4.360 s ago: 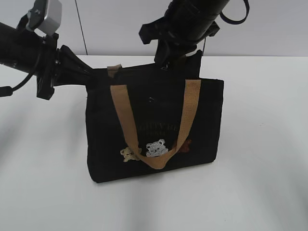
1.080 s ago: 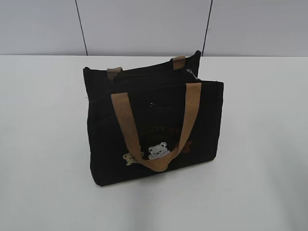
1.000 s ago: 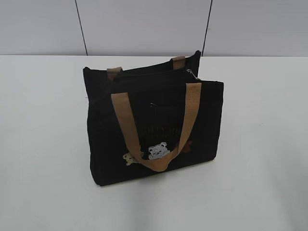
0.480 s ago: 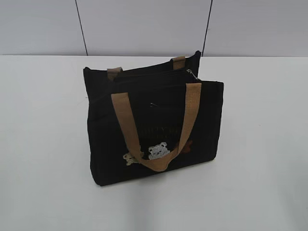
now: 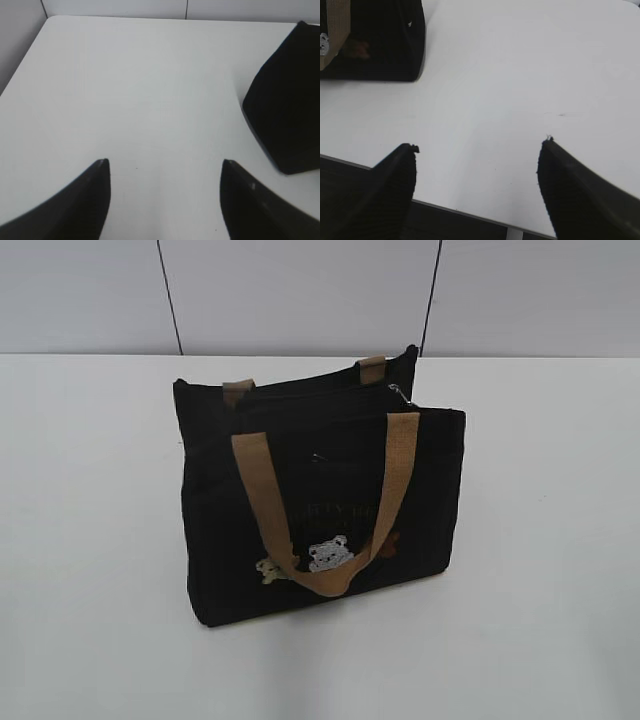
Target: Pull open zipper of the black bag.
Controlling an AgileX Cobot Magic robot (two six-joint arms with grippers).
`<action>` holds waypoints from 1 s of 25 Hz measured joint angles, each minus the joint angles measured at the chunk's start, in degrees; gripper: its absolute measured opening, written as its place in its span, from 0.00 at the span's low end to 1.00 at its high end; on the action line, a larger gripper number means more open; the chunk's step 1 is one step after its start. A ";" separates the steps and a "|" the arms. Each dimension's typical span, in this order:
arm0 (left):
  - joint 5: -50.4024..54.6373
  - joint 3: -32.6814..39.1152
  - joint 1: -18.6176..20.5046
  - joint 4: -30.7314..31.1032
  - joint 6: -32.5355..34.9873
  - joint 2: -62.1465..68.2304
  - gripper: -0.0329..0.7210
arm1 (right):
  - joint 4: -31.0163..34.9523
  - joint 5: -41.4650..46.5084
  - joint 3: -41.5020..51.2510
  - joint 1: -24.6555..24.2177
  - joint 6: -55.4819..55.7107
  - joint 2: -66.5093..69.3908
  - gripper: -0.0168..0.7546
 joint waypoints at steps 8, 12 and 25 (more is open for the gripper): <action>-0.14 0.00 0.01 3.13 -5.08 0.00 0.72 | -0.06 0.06 0.05 0.00 0.32 0.00 0.77; -0.23 0.07 0.01 3.27 -5.13 0.00 0.72 | -0.06 0.06 0.05 0.00 0.37 0.00 0.77; -0.28 0.14 -0.04 3.44 -5.25 0.00 0.72 | 0.13 0.06 0.05 -5.17 0.37 0.00 0.77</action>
